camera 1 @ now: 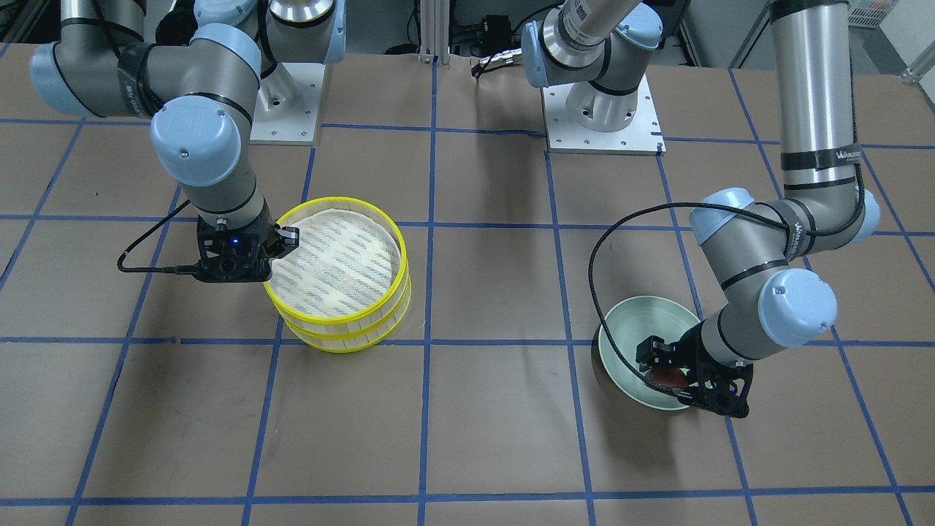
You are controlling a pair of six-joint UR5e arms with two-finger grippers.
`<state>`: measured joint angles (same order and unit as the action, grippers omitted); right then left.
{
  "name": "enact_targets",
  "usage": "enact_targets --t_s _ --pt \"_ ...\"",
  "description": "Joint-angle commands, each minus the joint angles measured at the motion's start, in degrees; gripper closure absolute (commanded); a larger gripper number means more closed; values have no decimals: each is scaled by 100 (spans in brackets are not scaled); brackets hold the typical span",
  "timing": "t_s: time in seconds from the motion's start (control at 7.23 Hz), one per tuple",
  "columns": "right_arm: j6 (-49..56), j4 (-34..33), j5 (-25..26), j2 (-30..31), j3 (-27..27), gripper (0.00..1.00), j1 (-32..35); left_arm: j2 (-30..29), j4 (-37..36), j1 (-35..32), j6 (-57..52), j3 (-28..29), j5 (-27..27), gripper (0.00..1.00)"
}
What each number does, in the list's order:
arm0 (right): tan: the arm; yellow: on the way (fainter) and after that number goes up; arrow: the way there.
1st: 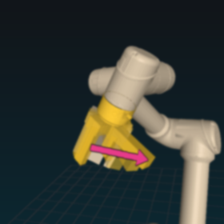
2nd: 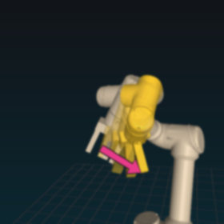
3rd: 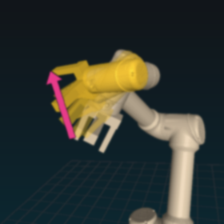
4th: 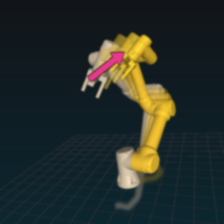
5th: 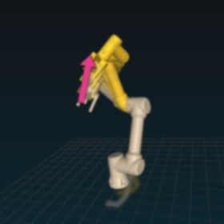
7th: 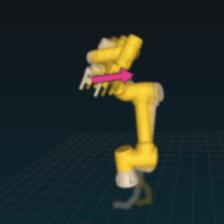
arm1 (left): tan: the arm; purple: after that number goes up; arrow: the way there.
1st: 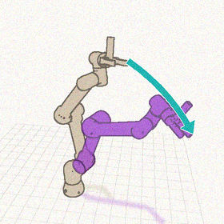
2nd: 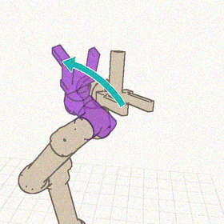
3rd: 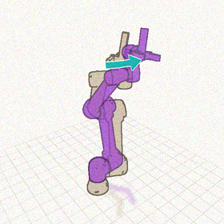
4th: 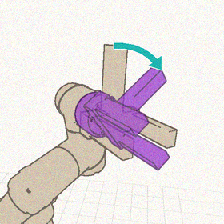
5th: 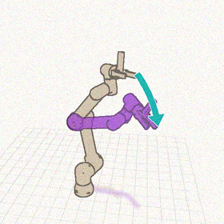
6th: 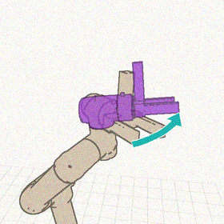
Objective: Stack buns with steamer
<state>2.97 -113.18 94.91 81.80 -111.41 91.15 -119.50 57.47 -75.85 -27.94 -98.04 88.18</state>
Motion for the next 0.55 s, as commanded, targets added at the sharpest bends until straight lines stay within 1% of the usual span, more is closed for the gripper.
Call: enact_targets --t_s 0.0,0.14,0.28,0.41 --pt "-68 24 1 -33 40 0 8 -65 1 0 -27 74 15 100" --pt "-69 42 -8 19 189 0 8 13 10 0 8 100 33 100" --pt "-86 286 -8 142 547 0 -1 127 1 0 25 109 33 100" --pt "-86 1045 -60 386 1099 0 -1 276 106 -61 165 144 50 100"
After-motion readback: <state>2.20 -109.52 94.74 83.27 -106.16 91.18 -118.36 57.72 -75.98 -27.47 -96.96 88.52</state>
